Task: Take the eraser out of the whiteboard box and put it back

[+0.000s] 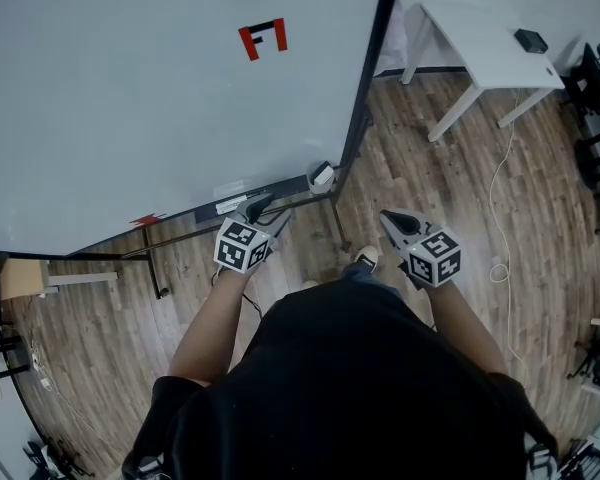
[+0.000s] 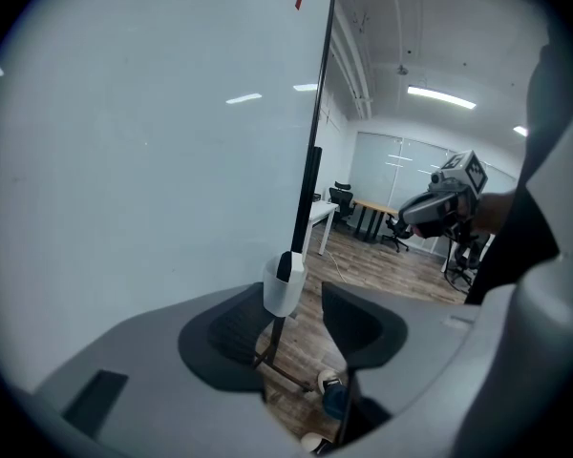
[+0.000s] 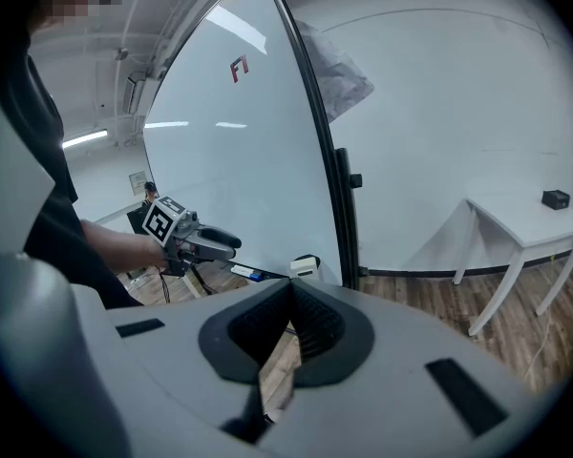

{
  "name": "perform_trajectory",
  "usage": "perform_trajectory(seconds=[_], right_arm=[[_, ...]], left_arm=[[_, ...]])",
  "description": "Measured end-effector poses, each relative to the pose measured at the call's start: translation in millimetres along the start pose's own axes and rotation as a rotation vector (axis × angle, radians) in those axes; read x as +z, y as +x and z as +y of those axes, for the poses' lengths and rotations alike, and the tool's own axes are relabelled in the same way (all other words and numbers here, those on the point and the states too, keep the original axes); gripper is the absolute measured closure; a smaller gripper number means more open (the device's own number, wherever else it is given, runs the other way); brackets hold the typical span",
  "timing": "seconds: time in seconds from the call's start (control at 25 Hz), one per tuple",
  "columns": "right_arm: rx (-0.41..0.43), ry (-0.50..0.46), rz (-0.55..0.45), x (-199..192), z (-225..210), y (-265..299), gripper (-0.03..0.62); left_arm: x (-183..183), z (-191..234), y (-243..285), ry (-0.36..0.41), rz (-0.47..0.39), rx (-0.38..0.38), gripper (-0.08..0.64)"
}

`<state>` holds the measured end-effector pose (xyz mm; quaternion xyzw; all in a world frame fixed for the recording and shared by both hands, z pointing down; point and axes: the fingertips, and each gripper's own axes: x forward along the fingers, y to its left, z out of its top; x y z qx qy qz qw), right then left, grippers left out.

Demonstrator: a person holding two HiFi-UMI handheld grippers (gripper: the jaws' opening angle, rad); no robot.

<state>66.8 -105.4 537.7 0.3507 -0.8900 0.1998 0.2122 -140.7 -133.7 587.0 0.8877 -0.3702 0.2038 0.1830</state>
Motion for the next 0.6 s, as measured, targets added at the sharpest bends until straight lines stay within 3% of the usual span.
perform_trajectory(seconds=[0.6], right_arm=[[-0.010,0.002,0.001,-6.7,24.5,-2.2,0.597]], left_arm=[[-20.8,-5.9,-27.1,0.023,0.001,-0.025,0.383]])
